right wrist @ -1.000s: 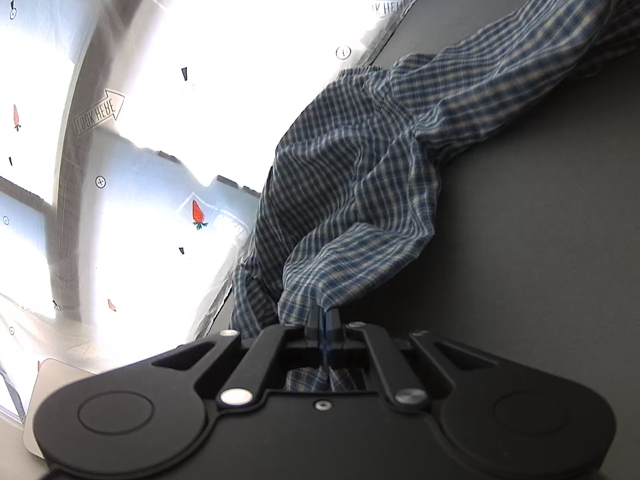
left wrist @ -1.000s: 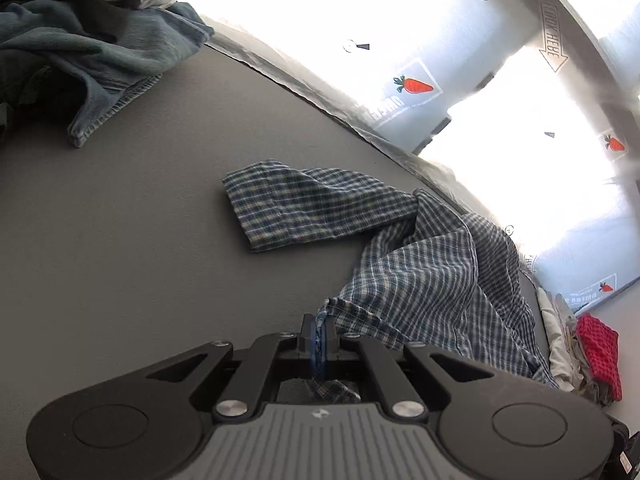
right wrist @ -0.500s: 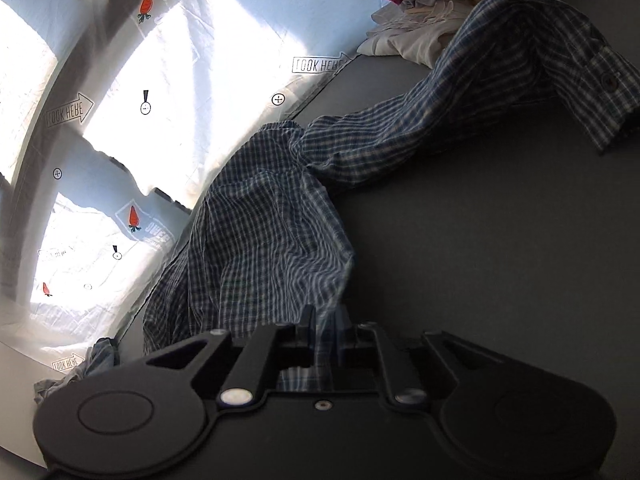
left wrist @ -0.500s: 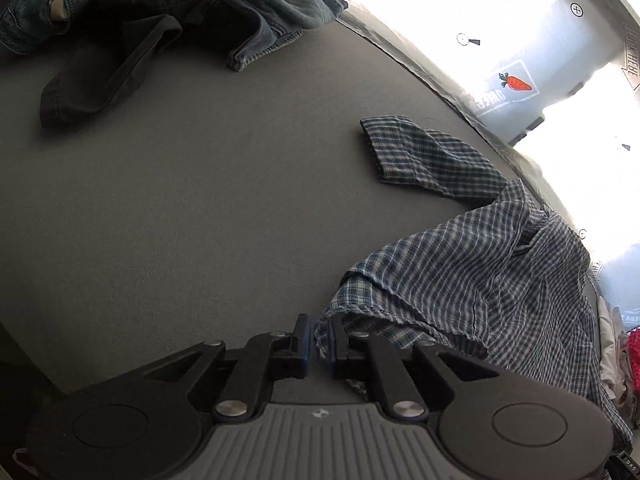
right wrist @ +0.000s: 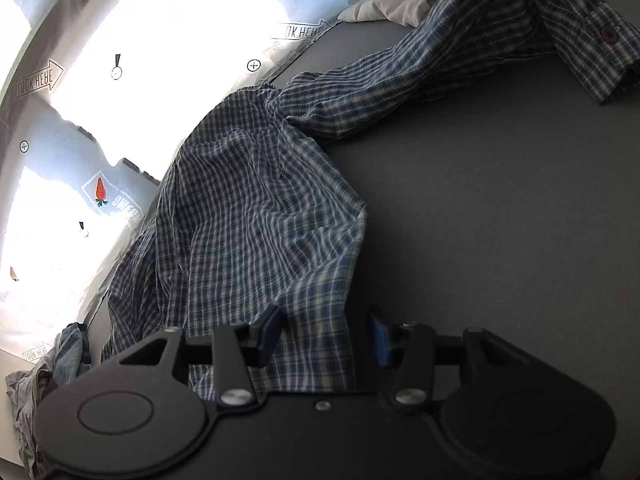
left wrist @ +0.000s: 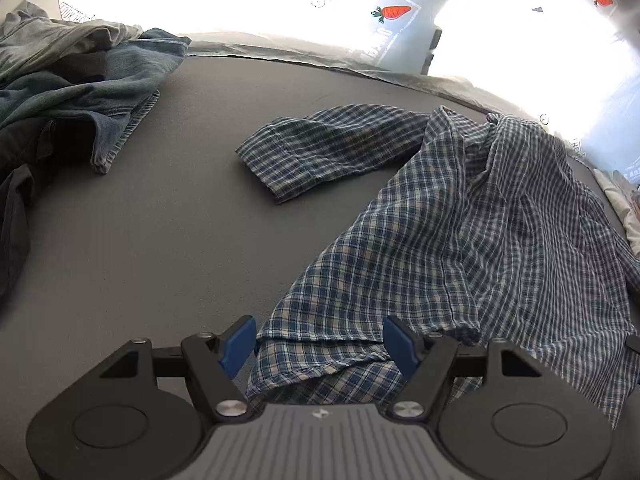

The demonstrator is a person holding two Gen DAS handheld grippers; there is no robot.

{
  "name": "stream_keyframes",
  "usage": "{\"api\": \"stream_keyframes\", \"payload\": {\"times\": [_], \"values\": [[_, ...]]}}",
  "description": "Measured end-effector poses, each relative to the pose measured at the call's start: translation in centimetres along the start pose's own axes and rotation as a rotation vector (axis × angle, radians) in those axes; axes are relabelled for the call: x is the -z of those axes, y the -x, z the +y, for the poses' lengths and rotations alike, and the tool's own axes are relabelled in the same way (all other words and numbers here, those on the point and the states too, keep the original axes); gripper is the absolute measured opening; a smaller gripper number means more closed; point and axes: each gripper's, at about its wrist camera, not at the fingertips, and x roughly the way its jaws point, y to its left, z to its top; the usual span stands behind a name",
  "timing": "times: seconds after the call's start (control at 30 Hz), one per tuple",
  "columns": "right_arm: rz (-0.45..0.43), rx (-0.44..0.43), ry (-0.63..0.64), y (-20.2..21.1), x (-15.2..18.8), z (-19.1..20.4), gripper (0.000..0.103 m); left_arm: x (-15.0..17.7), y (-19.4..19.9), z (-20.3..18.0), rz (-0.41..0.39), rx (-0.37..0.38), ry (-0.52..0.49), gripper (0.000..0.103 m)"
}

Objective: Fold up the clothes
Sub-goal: 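Release the shirt with both grippers, leaving it spread on the table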

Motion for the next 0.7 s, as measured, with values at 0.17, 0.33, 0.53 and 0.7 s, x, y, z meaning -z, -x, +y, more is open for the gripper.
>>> {"api": "stream_keyframes", "payload": {"times": [0.17, 0.33, 0.53, 0.7], "values": [[-0.010, 0.024, -0.018, -0.6, -0.4, 0.0, 0.052, -1.2, -2.8, 0.2, 0.044, 0.036, 0.011, 0.059], [-0.016, 0.022, 0.012, -0.5, -0.4, 0.3, 0.004, -2.1, -3.1, 1.1, 0.011, 0.090, 0.096, 0.001], [-0.083, 0.115, 0.145, 1.3, -0.9, 0.8, 0.002, 0.4, -1.0, 3.7, -0.003, 0.163, 0.301, 0.001], [-0.134, 0.256, 0.227, 3.5, -1.8, -1.2, 0.002, 5.6, 1.0, 3.5, 0.046, 0.206, 0.367, 0.001]]}}
